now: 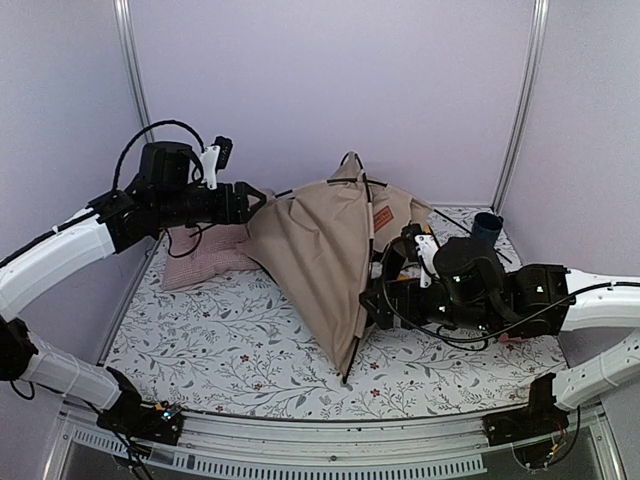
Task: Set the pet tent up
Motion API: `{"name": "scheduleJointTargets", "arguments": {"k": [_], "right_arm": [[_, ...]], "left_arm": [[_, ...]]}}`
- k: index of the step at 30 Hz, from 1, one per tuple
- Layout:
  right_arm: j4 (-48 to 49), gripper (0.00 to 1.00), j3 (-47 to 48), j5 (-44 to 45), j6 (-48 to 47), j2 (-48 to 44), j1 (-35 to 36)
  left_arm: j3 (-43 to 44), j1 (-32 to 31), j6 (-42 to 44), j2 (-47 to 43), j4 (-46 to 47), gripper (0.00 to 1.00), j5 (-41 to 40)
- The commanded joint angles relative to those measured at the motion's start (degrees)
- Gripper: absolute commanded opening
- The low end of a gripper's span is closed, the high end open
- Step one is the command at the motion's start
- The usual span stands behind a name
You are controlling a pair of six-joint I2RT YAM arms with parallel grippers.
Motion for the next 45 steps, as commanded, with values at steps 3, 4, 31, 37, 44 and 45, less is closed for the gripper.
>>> {"name": "scheduleJointTargets", "arguments": {"k": [3,4,31,37,44,45], "right_arm": [[-1.94,0.99,3.97,0.85,-8.45,-1.90,-3.25],[-1.78,0.99,4.36,0.72,-9.25,-2.18,-4.04],[1.72,0.99,10.61,-26.31,-15.99,4.03,-28.45],[0.68,1.00,12.62,-28.00,-17.02,6.18,-28.99],[-1.77,0.97,15.47,-27.39,-18.31,8.59,-29.08],[-2.15,0.96,15.48,-27.30,-18.53,8.79,-29.05]], "left_arm": [[8.88,5.03,9.25,4.48,-2.27,0.77,6.67],[9.88,5.50,10.09,5.20,-2.57,0.77,7.22],[33.51,8.87,25.90,26.61,-20.73,0.79,13.11],[35.81,8.74,26.76,28.61,-22.46,0.64,12.54],[36.55,8.52,27.31,29.13,-22.74,0.50,12.46],[36.68,8.48,27.40,29.14,-22.76,0.49,12.49]]}}
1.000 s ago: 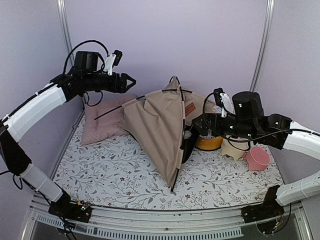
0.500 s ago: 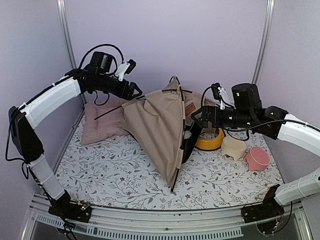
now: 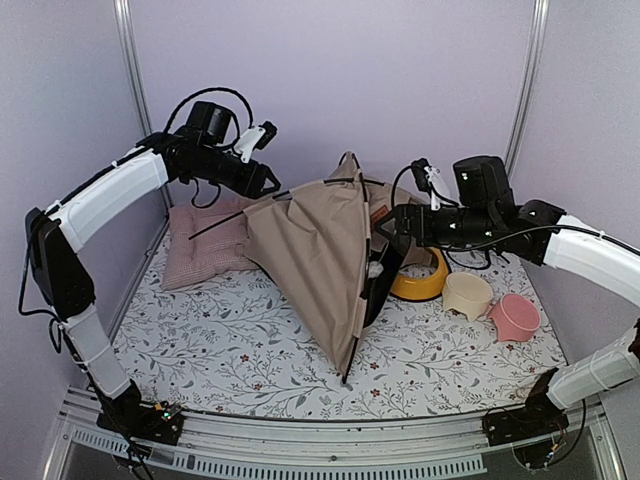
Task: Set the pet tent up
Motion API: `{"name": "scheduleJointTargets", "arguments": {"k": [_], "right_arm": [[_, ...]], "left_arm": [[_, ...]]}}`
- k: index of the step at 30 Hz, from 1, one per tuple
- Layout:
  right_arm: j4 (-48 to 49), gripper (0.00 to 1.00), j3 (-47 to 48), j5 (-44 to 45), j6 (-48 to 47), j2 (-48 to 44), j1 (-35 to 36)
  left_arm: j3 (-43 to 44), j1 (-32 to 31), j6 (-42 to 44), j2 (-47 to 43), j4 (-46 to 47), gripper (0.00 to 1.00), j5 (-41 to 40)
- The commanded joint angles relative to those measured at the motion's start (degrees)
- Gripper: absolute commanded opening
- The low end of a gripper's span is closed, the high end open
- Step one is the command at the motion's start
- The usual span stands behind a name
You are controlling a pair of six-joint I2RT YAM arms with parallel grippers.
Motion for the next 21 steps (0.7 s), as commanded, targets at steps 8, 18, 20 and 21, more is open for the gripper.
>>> {"name": "scheduleJointTargets", "arguments": {"k": [8,18,20,21], "right_arm": [[-3.62,0.91,6.70,-0.67,-0.76,3.83,-0.39],[-4.25,0.79,11.34,-3.21,1.98,7.04,-0.34],[-4.22,0.76,11.98,-4.27,2.58,8.01,-0.21],[-4.43,0.75,12.36,-4.43,2.70,8.42,0.08]], "left_arm": [[1.84,-0.80,0.72,0.06,-0.80,0.42,0.57],[5.78,-1.85,0.61,-0.08,2.56,0.54,4.58],[6.62,-2.73,1.21,0.76,2.42,0.56,5.36],[6.99,-3.44,1.62,1.34,2.27,0.57,5.58]]}}
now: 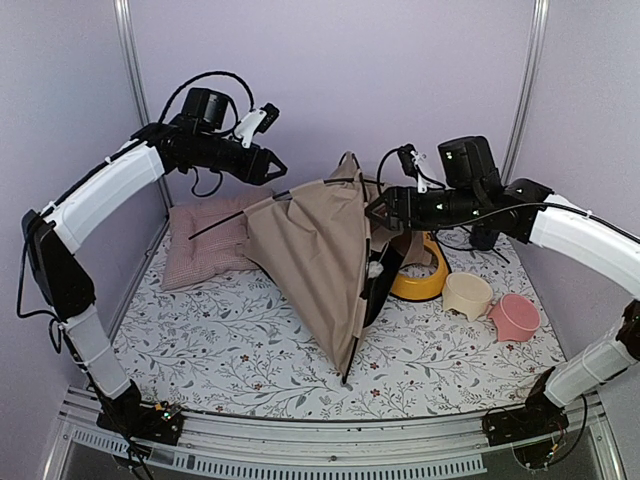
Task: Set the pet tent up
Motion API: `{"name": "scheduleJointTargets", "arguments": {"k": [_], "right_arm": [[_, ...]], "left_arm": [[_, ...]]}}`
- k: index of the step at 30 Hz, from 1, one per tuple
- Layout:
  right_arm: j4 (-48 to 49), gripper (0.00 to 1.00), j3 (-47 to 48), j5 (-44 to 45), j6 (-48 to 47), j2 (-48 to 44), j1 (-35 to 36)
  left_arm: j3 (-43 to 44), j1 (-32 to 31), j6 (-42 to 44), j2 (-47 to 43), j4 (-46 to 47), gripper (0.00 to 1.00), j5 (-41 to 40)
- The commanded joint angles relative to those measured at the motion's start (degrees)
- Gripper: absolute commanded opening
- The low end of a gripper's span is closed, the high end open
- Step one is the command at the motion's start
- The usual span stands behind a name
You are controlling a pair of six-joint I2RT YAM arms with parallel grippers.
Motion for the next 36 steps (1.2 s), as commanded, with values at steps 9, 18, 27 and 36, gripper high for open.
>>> {"name": "scheduleJointTargets", "arguments": {"k": [9,18,27,36], "right_arm": [[-2.40,0.66,5.00,-1.03,1.46,5.93,2.90],[-5.32,0.22,9.46,1.34,0.47,8.11,3.26],[-10.09,0.00,17.89,7.01,-2.37,10.02,5.89],[-12.15,0.00,21.71,19.76,-7.15,9.61,6.24]], "left_arm": [[7.87,-6.14,5.03,7.74,-1.64,0.62,2.60],[9.73,-6.70,7.74,11.18,-5.06,0.47,1.92],[5.98,-6.97,7.26,7.57,-3.54,0.00,1.66],[-9.63,-6.97,3.12,-4.94,8.27,0.00,1.99]]}}
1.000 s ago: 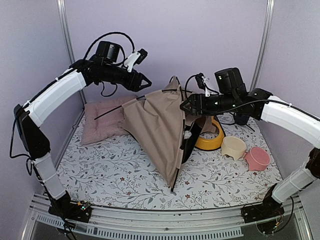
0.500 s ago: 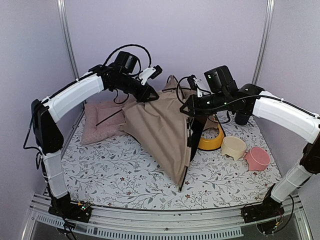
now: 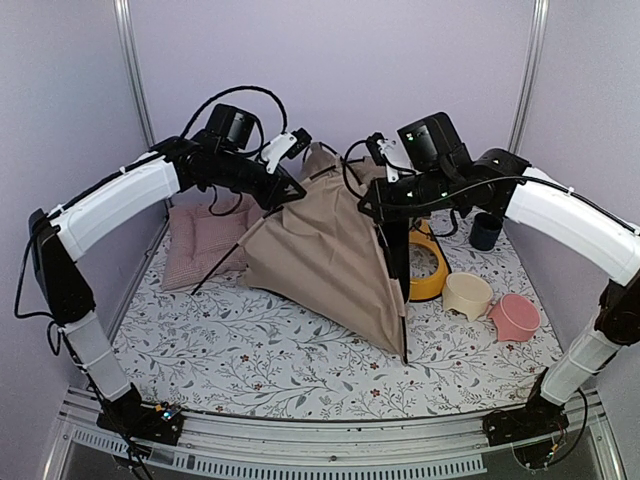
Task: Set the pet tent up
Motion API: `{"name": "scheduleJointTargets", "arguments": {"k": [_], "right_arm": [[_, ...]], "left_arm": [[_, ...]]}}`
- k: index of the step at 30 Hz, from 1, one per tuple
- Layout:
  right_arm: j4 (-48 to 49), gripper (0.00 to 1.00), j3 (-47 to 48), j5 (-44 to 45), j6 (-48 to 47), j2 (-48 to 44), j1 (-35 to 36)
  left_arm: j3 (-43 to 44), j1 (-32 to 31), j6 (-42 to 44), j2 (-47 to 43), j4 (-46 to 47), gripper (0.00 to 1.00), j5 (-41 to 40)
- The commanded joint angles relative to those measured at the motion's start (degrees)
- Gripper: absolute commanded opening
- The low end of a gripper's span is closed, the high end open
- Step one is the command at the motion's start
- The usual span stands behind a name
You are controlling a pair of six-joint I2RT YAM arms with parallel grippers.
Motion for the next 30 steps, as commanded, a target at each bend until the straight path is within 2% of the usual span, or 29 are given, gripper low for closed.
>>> {"name": "scheduleJointTargets", "arguments": {"k": [1,6,11,16,20,23,27,30], "right_arm": [[2.51,0.00,3.33,10.64,-5.34,-0.68,-1.47],[3.05,0.00,7.19,15.47,-10.50,1.52,-7.70],[6.50,0.00,9.45,15.14,-13.10,3.65,-11.82],[6.64,0.00,10.46,15.25,-12.14,7.30,-17.19],[6.33,0.01,10.67,11.53,-9.56,8.16,-20.51],[6.79,0.13,10.11,4.67,-9.23,7.04,-20.40],[7.80,0.42,7.32,-0.29,-9.12,3.53,-18.66],[9.59,0.57,3.40,-3.00,-9.14,-1.13,-17.19]], "left_arm": [[-9.44,0.20,-4.67,-8.06,10.59,0.00,0.23],[-19.60,0.19,-9.07,-13.96,19.21,0.00,1.40],[-27.88,-0.47,-13.95,-17.38,26.37,0.00,2.55],[-35.58,-3.24,-18.14,-20.00,34.12,0.00,1.02],[-41.02,-5.33,-21.88,-21.27,40.02,0.00,-2.00],[-42.64,-7.03,-24.06,-20.77,42.93,0.00,-5.06],[-41.53,-8.63,-27.65,-19.15,45.40,0.00,-8.74],[-38.67,-9.06,-29.69,-17.02,44.46,0.00,-10.34]]}}
